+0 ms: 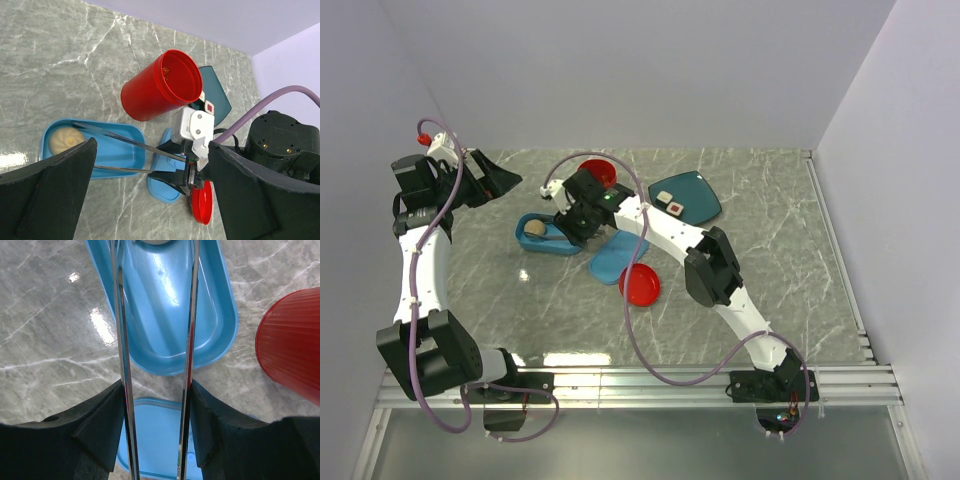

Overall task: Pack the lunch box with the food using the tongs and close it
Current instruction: Place the food into the lunch box, then pick up the food using the clamp

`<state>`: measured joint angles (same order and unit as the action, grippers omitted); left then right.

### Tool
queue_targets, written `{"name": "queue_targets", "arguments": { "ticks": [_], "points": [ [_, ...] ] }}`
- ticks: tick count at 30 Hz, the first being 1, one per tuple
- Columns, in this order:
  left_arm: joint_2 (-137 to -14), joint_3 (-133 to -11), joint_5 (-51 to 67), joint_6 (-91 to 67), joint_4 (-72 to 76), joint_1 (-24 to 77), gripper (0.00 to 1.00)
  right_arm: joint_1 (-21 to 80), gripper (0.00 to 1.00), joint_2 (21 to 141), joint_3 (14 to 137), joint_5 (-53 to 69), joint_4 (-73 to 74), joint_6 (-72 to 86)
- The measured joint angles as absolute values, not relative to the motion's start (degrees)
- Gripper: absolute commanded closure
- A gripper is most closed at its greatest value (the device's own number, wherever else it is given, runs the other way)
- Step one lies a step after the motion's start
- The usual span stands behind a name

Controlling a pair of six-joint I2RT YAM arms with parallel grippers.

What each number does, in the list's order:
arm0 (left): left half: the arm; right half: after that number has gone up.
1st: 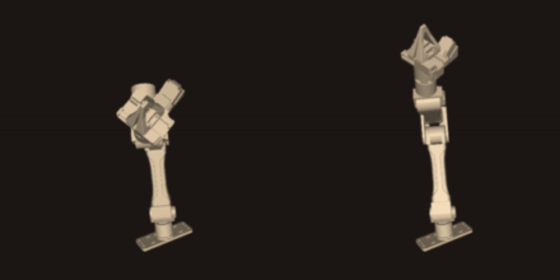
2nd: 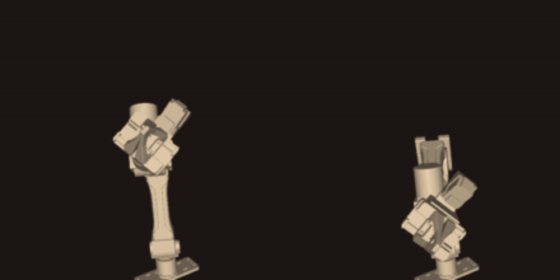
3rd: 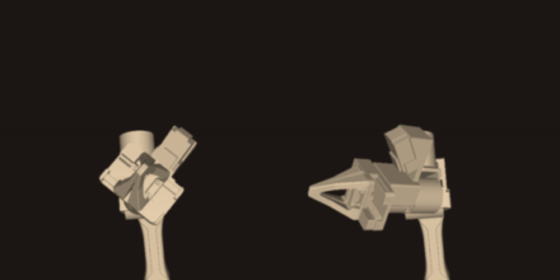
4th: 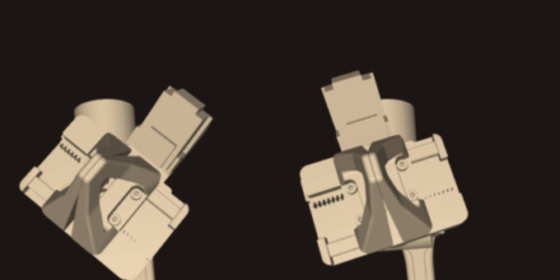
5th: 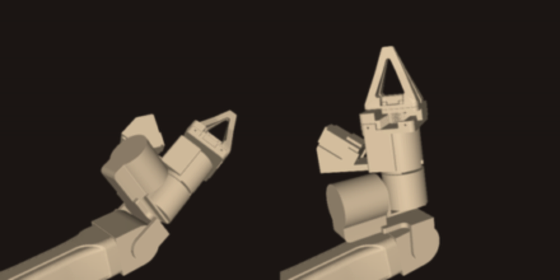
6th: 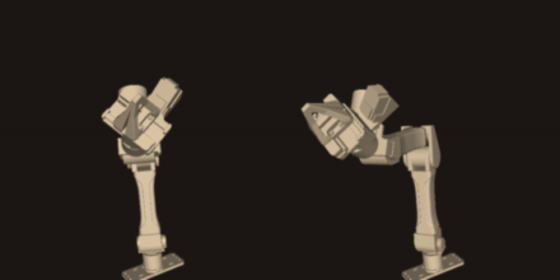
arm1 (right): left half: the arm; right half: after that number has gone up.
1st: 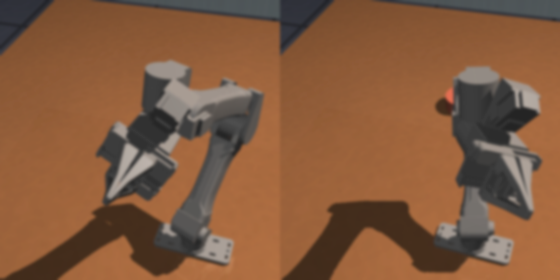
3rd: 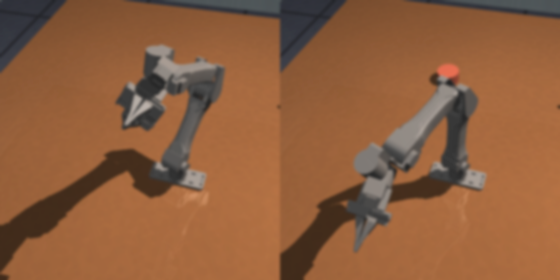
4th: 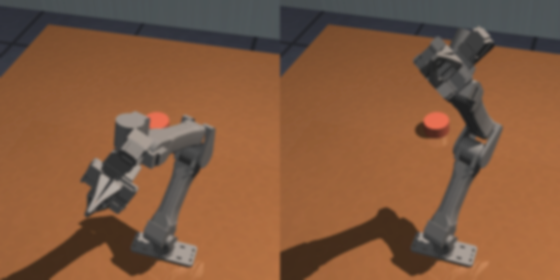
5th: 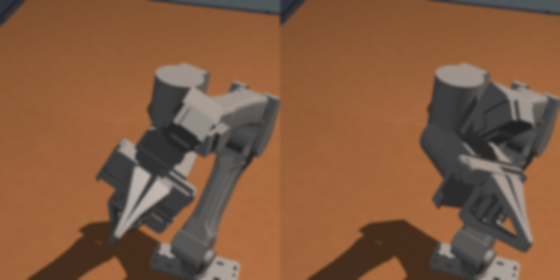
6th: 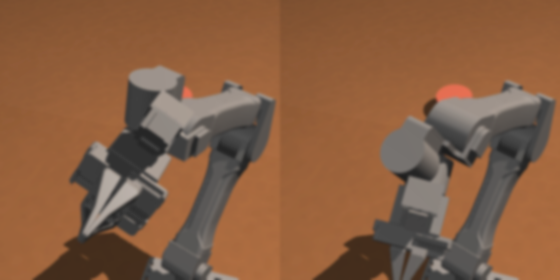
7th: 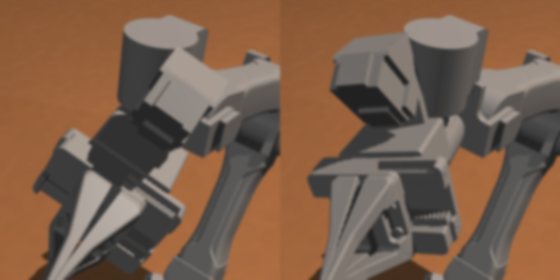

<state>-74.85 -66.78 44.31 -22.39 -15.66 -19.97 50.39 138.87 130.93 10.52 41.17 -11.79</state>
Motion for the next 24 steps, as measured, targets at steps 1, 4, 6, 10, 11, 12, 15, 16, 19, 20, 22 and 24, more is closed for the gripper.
{"name": "queue_targets", "arguments": {
  "ticks": [1,4,6,10,11,12,15,16,19,20,22,24],
  "points": [
    [-74.8,-66.8,44.4,-22.4,-15.7,-20.0,0.01,50.4,0.42,138.8,130.9,10.5,41.2,-11.8],
    [-74.8,-66.8,44.6,-22.6,-15.7,-20.0,0.01,50.4,0.42,138.2,130.8,10.5,41.2,-11.8],
    [-74.8,-66.8,44.8,-23.0,-15.6,-20.0,0.01,50.4,0.42,137.4,130.8,10.5,41.2,-11.8],
    [-74.8,-66.8,45.2,-23.3,-15.6,-20.0,0.01,50.4,0.42,135.3,130.8,10.3,41.1,-11.8],
    [-74.8,-66.8,45.2,-23.3,-15.6,-20.0,0.01,50.4,0.42,134.6,130.8,10.3,41.1,-11.8],
    [-74.8,-66.8,45.2,-23.3,-15.6,-20.0,0.01,50.4,0.42,133.8,130.8,10.4,41.1,-11.7],
    [-74.8,-66.8,45.2,-23.3,-15.6,-20.0,0.01,50.4,0.43,131.3,130.1,11.0,40.9,-11.6],
    [-74.8,-66.8,45.2,-23.3,-15.6,-20.0,0.01,50.4,0.44,130.2,129.3,11.3,40.9,-11.6],
    [-74.8,-66.8,45.2,-23.2,-15.6,-20.0,0.00,50.4,0.47,125.2,124.2,12.8,41.0,-12.0],
    [-74.8,-66.8,45.2,-23.2,-15.6,-20.0,0.01,50.4,0.47,123.1,122.0,13.4,41.3,-12.4],
    [-74.8,-66.8,45.2,-23.2,-15.6,-20.0,0.01,50.4,0.49,119.8,118.4,14.8,41.7,-13.6],
    [-74.8,-66.8,45.2,-23.2,-15.6,-20.0,0.01,50.2,0.50,116.6,114.9,16.3,42.4,-15.3]
  ]
}}
